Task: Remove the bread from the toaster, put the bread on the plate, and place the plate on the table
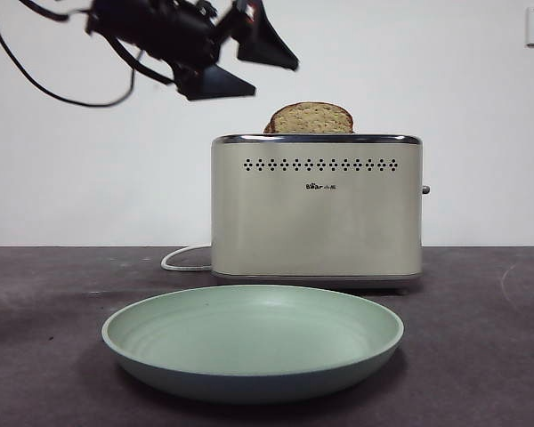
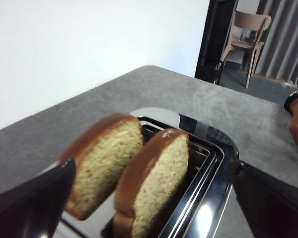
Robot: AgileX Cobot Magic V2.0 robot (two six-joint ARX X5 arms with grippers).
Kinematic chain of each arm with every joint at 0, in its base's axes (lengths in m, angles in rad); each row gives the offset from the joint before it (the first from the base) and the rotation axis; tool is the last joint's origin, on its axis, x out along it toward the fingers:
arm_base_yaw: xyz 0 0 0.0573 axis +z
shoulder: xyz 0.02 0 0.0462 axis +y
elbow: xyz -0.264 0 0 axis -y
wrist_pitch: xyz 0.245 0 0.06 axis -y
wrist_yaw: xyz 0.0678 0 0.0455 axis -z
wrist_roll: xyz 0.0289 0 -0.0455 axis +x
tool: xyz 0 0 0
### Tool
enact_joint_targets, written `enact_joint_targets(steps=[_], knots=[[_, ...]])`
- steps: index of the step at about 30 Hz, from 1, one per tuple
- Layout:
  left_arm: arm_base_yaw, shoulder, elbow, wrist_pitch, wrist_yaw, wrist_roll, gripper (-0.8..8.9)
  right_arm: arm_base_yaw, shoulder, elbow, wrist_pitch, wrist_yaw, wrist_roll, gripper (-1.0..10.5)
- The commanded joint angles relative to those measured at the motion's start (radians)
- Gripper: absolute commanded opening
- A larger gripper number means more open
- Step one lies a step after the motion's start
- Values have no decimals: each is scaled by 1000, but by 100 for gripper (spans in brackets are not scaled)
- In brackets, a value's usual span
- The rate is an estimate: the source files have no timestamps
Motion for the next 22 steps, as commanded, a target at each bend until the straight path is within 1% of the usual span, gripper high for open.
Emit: enact_joint_targets(steps=[1, 6, 9, 14, 15, 17, 19, 22], knots=[[-18, 34, -1, 14, -28, 31, 626, 2, 6, 4, -1, 0, 1, 651], [-42, 62, -1, 17, -47, 54, 617, 2, 18, 4, -1, 0, 1, 651], [-53, 86, -1, 18, -68, 56, 512, 2, 25, 4, -1, 0, 1, 651], [-63, 109, -1, 18, -87, 58, 489, 2, 28, 4, -2, 0, 1, 651], [-64, 109, -1, 18, -102, 58, 431, 2, 28, 4, -2, 0, 1, 650], [-64, 109, -1, 22, -117, 57, 265, 2, 28, 4, -2, 0, 1, 649], [-64, 109, -1, 23, -118, 56, 153, 2, 28, 4, -3, 0, 1, 649], [-64, 109, -1, 24, -119, 56, 58, 2, 28, 4, -5, 0, 1, 649]])
